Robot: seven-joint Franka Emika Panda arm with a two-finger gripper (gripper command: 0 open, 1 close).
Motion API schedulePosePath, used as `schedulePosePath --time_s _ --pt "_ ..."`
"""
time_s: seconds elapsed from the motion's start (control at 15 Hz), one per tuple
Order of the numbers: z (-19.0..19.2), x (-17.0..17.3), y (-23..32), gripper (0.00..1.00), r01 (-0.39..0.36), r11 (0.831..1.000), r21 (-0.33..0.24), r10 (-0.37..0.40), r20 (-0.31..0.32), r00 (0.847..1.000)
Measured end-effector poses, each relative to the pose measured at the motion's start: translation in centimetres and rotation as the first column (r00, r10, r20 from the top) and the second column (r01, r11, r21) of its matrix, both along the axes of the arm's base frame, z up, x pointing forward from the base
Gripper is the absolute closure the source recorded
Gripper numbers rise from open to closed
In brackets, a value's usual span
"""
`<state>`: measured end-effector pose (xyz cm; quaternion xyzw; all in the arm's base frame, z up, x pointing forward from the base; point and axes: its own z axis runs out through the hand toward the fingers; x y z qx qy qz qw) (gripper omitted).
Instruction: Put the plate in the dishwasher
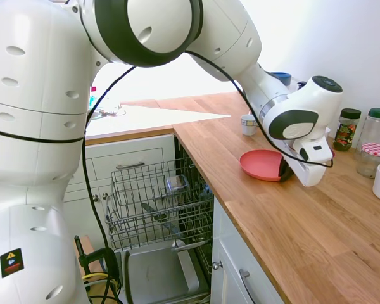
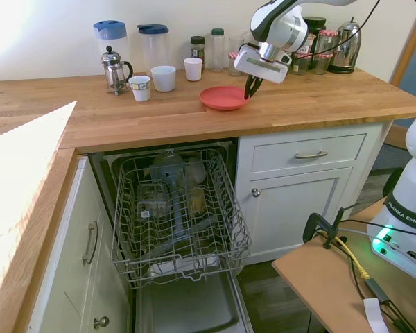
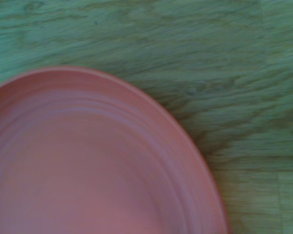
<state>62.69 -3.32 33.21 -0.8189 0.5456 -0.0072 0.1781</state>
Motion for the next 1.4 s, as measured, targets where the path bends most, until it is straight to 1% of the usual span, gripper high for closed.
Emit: schedulePosePath --time_s 0.13,0.27,0.4,0.47,0.6,0.67,0.73,0.8,0.87,0.93,1.0,1.07,1.2,1.27,1.33,1.4 --pt "0.3 0.1 0.2 1.0 -0.005 1.0 0.001 0.005 0.006 1.0" --pt "1.5 0.1 0.4 1.0 -0.01 1.0 0.0 0.01 0.027 1.0" --pt "4.4 -0.3 0.5 1.0 -0.016 1.0 -0.007 0.017 0.068 0.998" --pt "6.7 -0.7 0.8 1.0 -0.03 0.999 -0.025 0.033 0.095 0.995" --pt "12.7 -2.2 2.9 1.0 -0.059 0.994 -0.088 0.071 0.141 0.987" --pt "15.7 -3.4 4.7 1.0 -0.072 0.989 -0.128 0.092 0.156 0.983" --pt "18.0 -4.4 6.9 1.0 -0.09 0.981 -0.175 0.118 0.162 0.98" --pt "19.6 -5.3 9.4 1.0 -0.106 0.967 -0.234 0.145 0.158 0.977" --pt "20.3 -6.0 12.2 1.0 -0.119 0.946 -0.301 0.171 0.151 0.974" --pt "21.0 -6.6 15.4 1.0 -0.137 0.918 -0.372 0.203 0.144 0.968" --pt "21.7 -7.5 18.9 1.0 -0.159 0.887 -0.433 0.241 0.141 0.96" --pt "22.9 -8.7 22.5 1.0 -0.184 0.854 -0.486 0.283 0.138 0.949" --pt "26.1 -12.3 29.8 1.0 -0.213 0.773 -0.598 0.364 0.142 0.92" --pt "27.1 -14.1 32.7 1.0 -0.215 0.726 -0.654 0.394 0.139 0.909" --pt "27.0 -15.7 35.4 1.0 -0.216 0.673 -0.707 0.422 0.127 0.897" --pt "25.6 -16.9 37.7 1.0 -0.221 0.617 -0.755 0.448 0.106 0.888"
